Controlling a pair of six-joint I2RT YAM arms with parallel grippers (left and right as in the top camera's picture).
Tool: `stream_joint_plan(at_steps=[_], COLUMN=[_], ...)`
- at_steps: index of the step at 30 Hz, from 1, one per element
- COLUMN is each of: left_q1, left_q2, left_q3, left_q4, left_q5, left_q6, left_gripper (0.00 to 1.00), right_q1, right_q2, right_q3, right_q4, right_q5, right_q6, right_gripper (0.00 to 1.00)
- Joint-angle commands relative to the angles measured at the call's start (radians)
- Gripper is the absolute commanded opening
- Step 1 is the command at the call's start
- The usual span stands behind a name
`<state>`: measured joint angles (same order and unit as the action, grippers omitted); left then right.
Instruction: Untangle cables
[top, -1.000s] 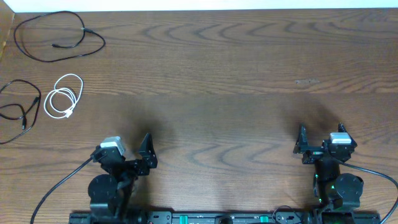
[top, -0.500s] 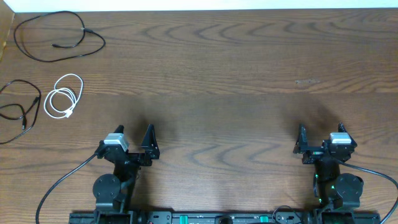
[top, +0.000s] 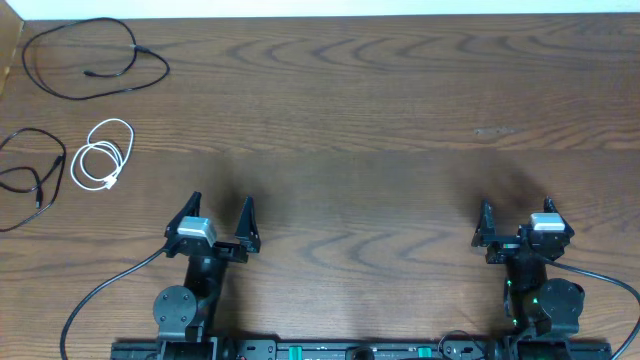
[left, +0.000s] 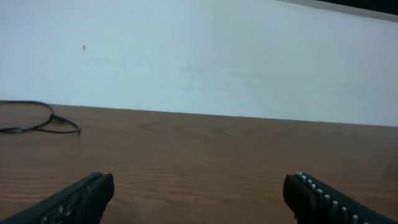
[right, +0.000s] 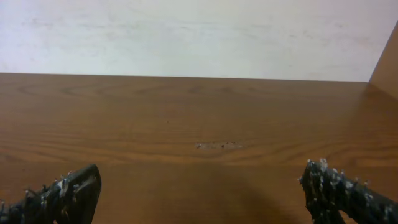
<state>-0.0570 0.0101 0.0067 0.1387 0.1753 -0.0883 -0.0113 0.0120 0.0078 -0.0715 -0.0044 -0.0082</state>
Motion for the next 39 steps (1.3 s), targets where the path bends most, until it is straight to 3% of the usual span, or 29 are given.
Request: stream_joint_plan(at_steps=[1, 16, 39], left_q1=[-0.006, -0.005, -0.005], left_q2=[-0.009, -0.009, -0.009], left_q3=[-0.003, -0.003, -0.003], left_q4=[0.004, -0.204, -0.21], left_q5=[0.008, -0.068, -0.098], left_q6=[0.071, 0.071, 0.069], left_gripper=[0.92, 0.93, 0.92], right_q1=[-0.008, -0.008, -0.008], right_q2=[-0.006, -0.006, -0.006], right_q3=[-0.003, -0.003, -0.003], right_q4=[-0.004, -0.004, -0.004], right_q5=[-0.002, -0.002, -0.002], right_q6=[0.011, 0.011, 0.011], right_gripper=[0.99, 0.99, 0.99])
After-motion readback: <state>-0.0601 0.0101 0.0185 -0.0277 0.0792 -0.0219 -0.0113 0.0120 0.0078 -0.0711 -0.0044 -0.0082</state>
